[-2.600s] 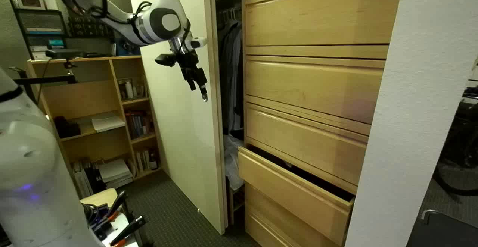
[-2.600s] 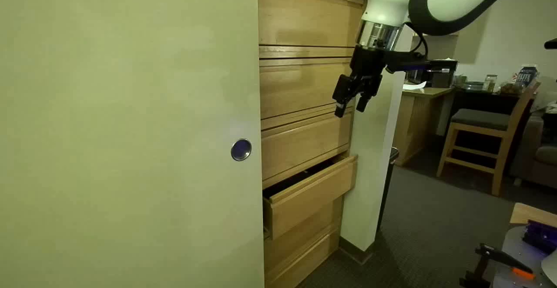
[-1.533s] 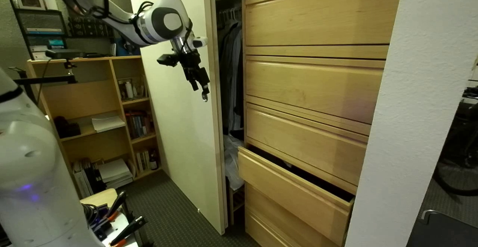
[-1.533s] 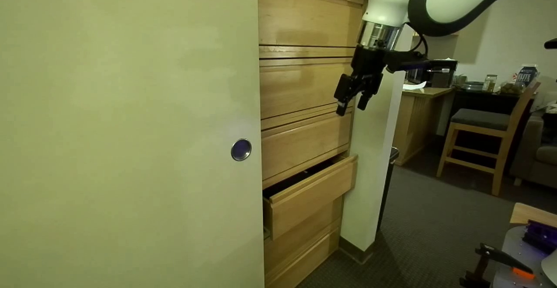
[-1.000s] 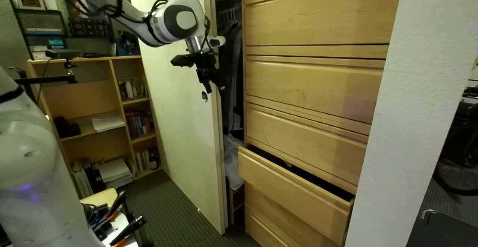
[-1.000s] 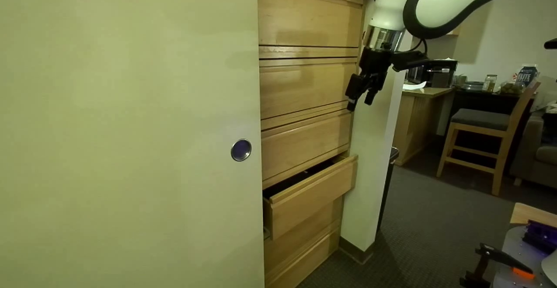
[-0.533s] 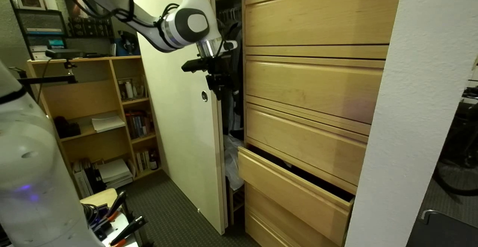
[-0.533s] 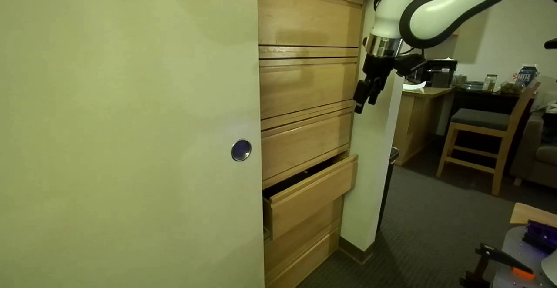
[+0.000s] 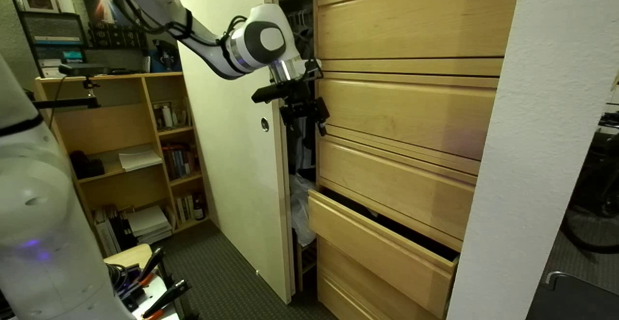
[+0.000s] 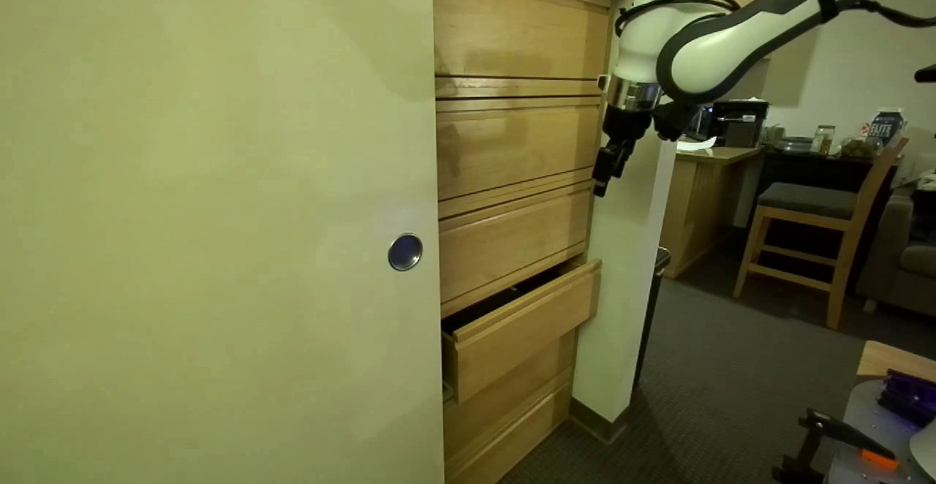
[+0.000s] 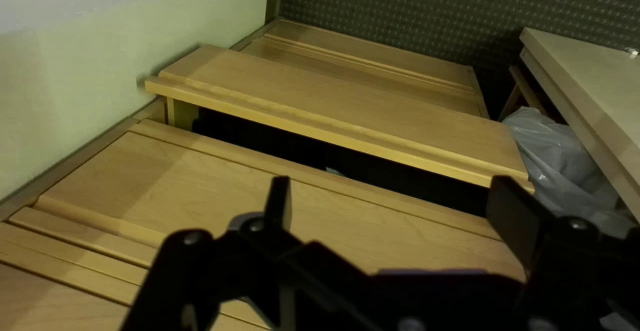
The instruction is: Open the fourth drawer
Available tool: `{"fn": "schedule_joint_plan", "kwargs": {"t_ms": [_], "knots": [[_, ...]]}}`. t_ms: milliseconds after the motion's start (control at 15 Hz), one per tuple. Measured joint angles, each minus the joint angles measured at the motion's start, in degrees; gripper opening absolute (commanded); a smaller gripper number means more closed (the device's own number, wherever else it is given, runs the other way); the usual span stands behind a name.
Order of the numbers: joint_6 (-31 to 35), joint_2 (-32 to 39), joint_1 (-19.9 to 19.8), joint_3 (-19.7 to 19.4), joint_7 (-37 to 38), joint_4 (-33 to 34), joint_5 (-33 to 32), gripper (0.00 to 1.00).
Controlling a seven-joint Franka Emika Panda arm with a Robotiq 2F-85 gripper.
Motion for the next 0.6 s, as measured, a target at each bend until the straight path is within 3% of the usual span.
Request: {"fn": "schedule_joint_plan", "kwargs": {"t_ms": [600], "knots": [[0.8,6.3,0.0,-2.1,-3.8,5.1,0.4,1.00]]}}
